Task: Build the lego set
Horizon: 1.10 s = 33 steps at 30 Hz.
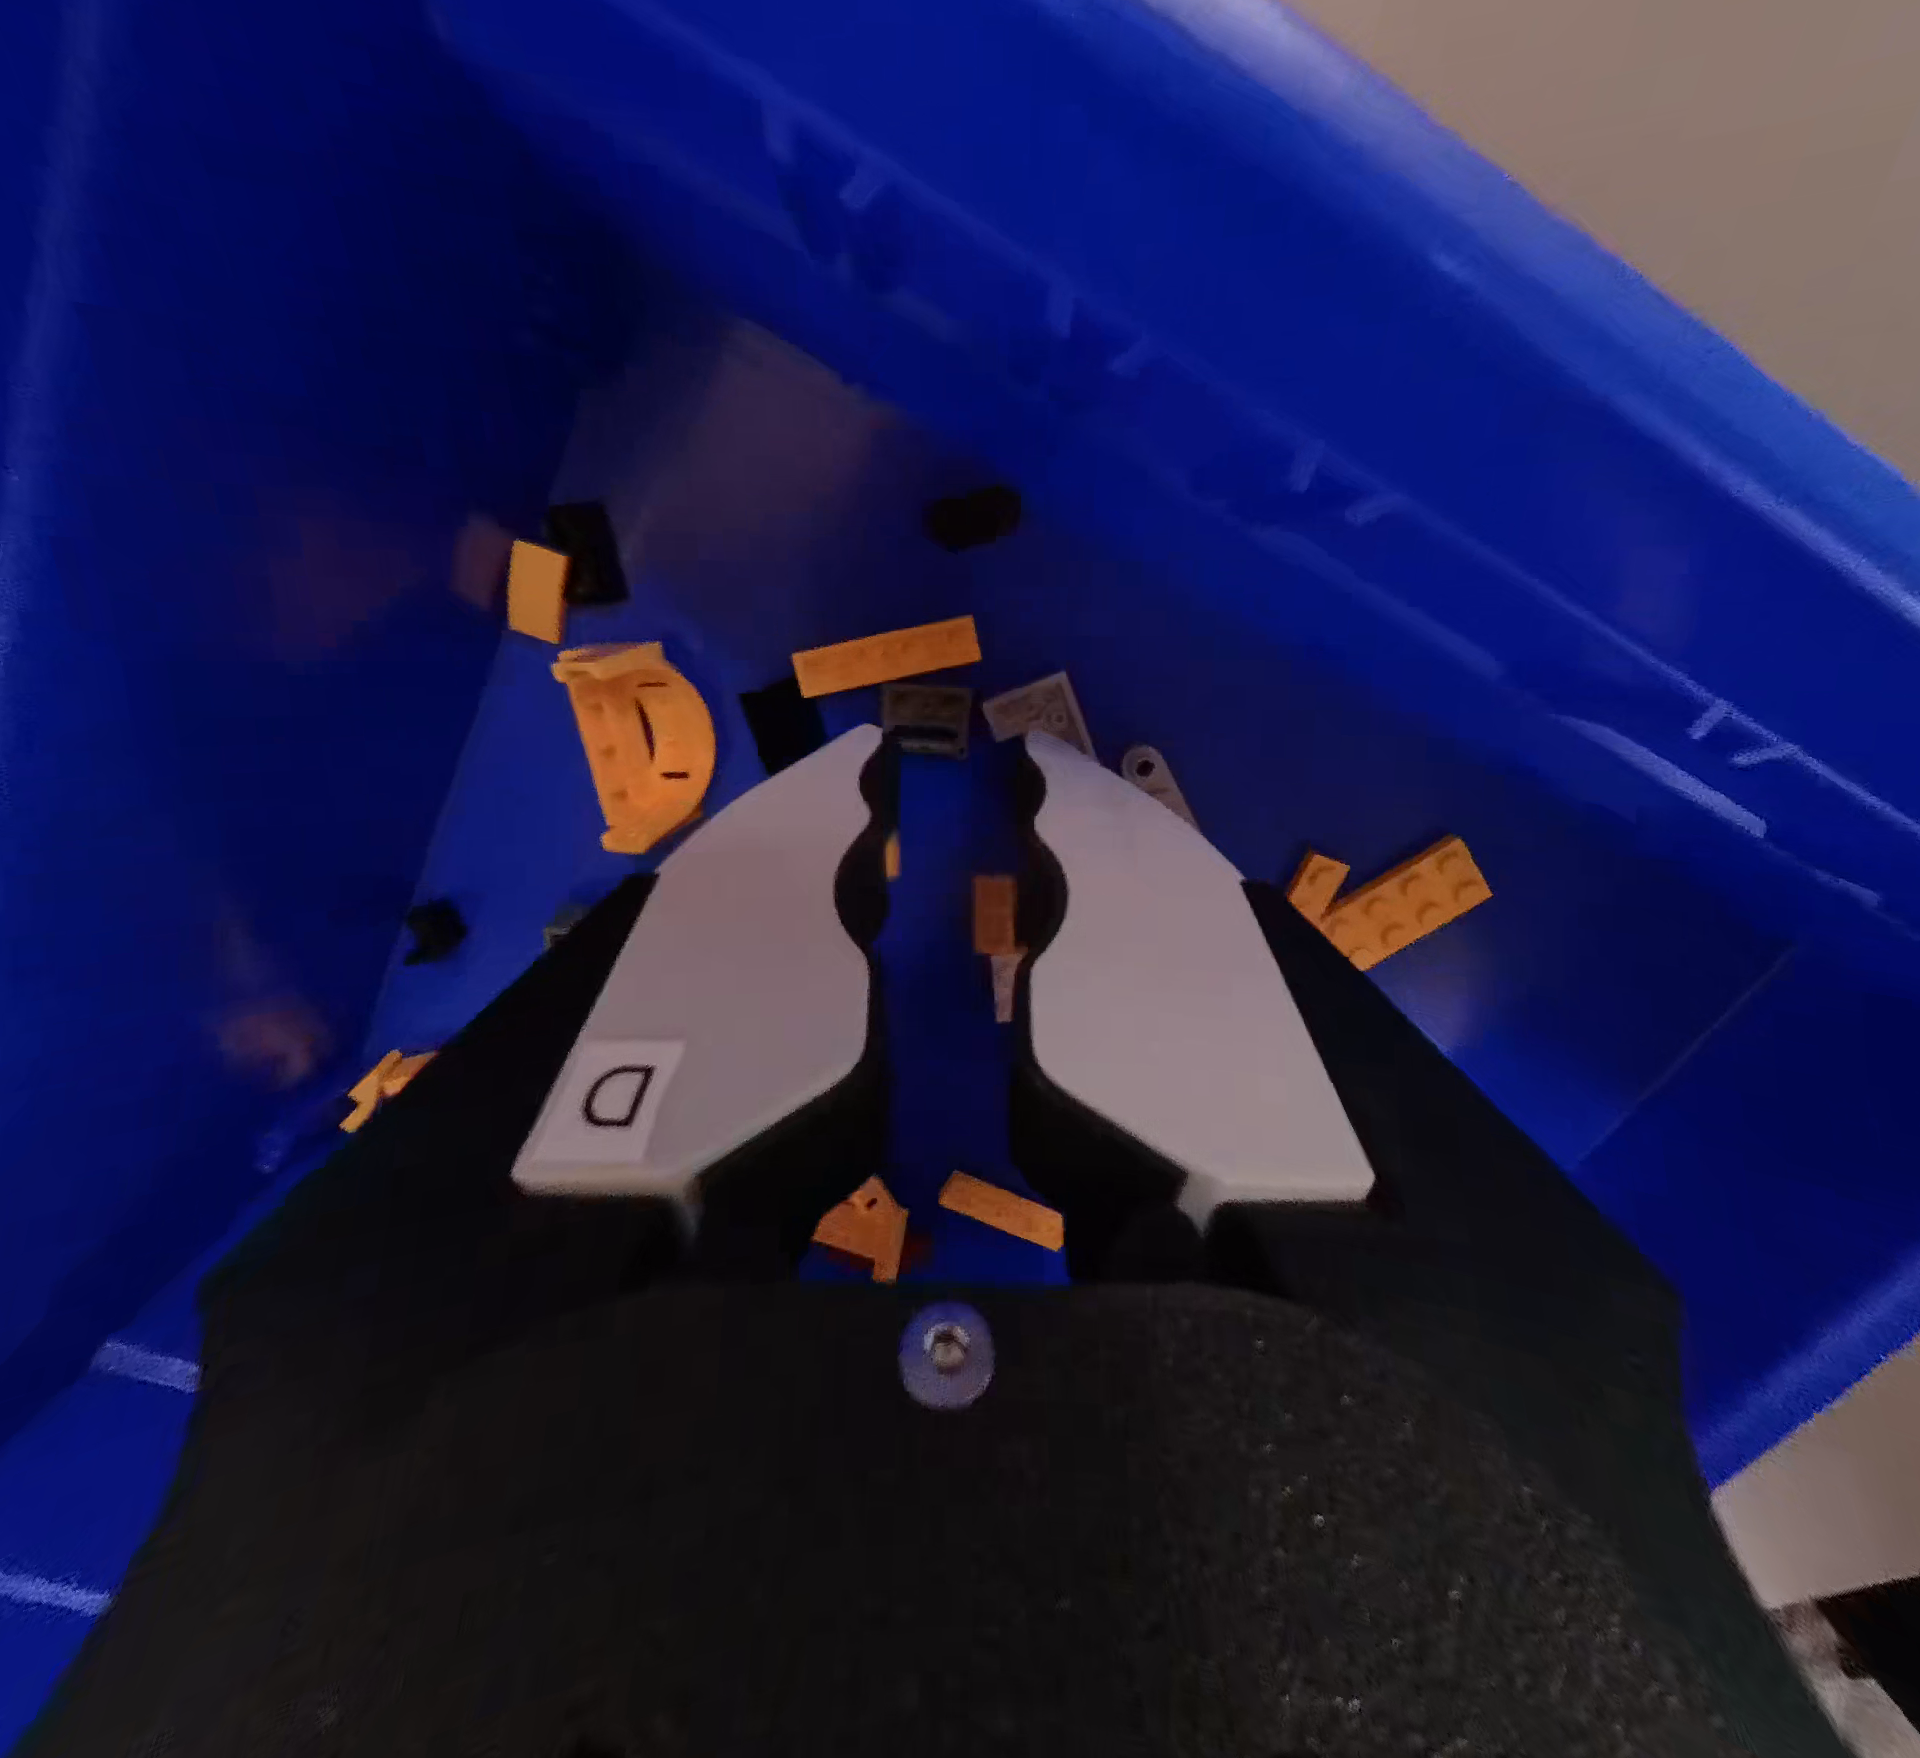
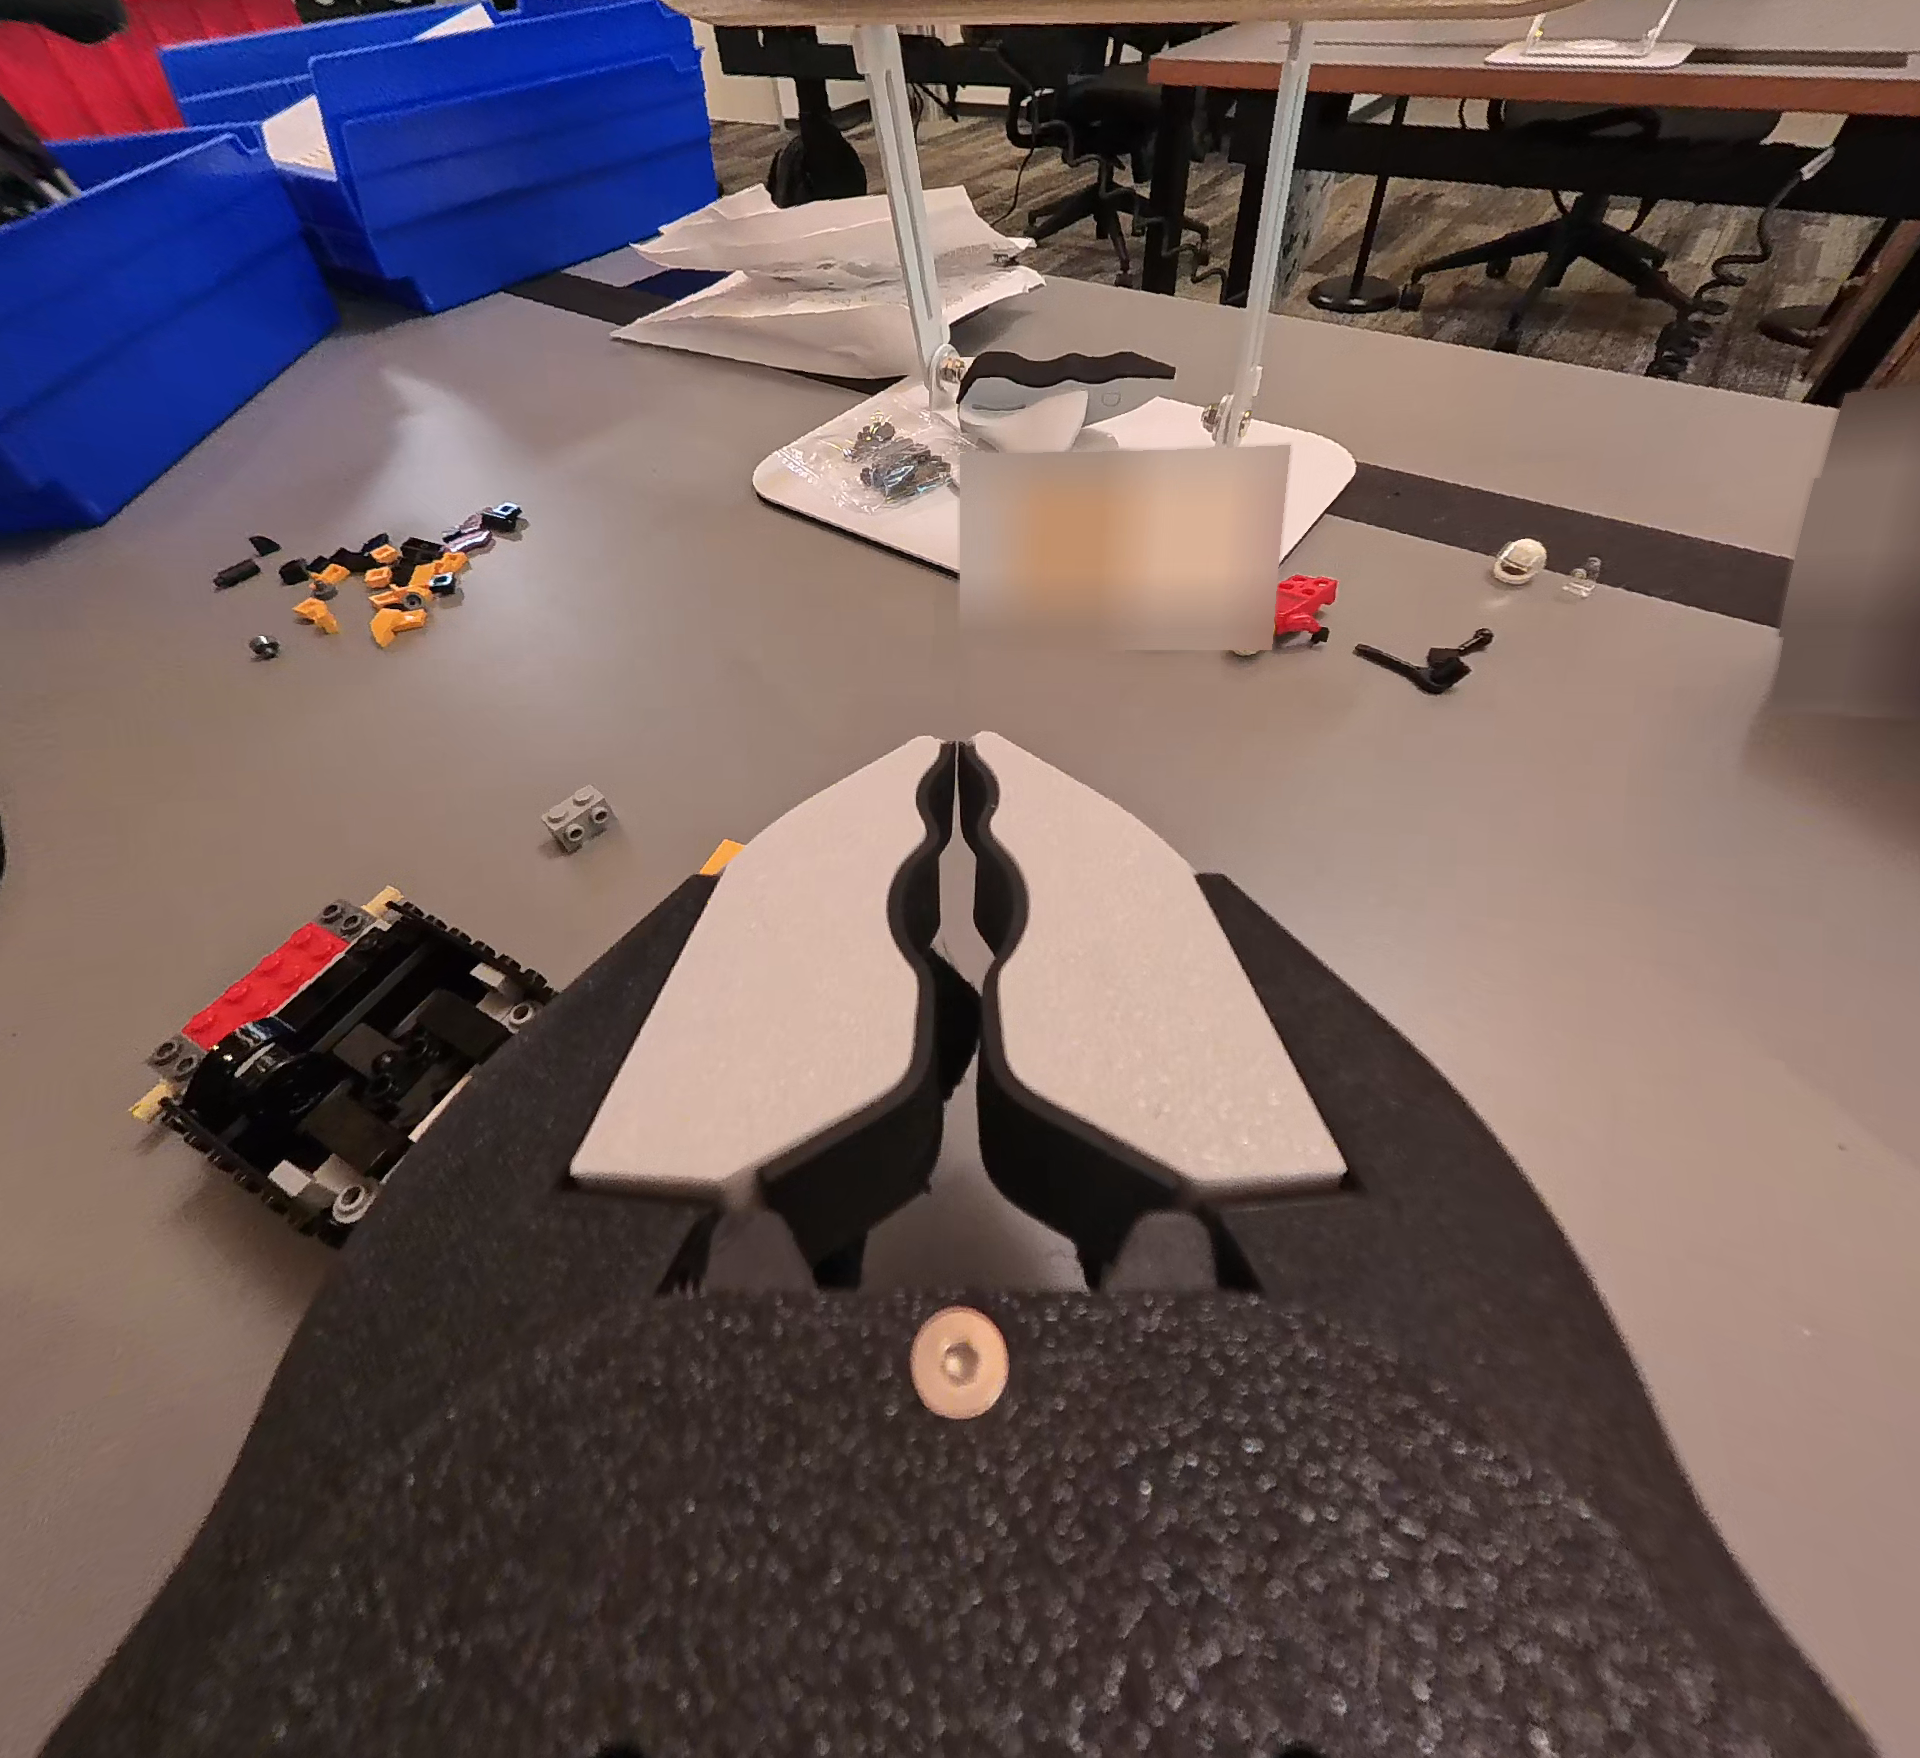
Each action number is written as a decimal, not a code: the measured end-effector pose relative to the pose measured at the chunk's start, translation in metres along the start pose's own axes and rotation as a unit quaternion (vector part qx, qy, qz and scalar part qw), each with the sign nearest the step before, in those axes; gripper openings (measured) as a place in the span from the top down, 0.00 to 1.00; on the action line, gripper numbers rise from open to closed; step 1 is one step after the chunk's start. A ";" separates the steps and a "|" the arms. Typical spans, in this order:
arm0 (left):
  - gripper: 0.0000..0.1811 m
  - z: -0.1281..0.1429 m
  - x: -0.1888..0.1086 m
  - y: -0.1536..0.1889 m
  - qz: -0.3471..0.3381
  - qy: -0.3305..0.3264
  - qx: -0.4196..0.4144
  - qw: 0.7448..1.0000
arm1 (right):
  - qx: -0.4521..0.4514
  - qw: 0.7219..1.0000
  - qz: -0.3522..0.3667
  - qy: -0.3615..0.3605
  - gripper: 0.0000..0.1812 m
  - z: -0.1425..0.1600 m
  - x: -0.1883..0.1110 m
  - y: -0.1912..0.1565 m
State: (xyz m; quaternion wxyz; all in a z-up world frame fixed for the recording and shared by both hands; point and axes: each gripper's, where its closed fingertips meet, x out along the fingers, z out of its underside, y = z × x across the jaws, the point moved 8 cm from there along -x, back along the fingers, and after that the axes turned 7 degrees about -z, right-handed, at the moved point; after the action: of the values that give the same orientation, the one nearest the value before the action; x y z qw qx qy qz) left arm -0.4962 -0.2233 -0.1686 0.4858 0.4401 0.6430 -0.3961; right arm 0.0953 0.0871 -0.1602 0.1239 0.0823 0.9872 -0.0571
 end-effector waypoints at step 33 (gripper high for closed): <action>0.98 -0.030 -0.155 0.289 0.493 0.403 0.188 0.748 | -0.079 0.993 -0.065 0.061 0.97 -0.024 -0.012 -0.029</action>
State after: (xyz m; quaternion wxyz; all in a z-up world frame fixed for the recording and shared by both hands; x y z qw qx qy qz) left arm -0.2080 -0.1366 -0.0352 0.2174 0.8967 0.3857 -0.0007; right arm 0.0956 0.0602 -0.1314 0.0652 0.0110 0.9976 0.0182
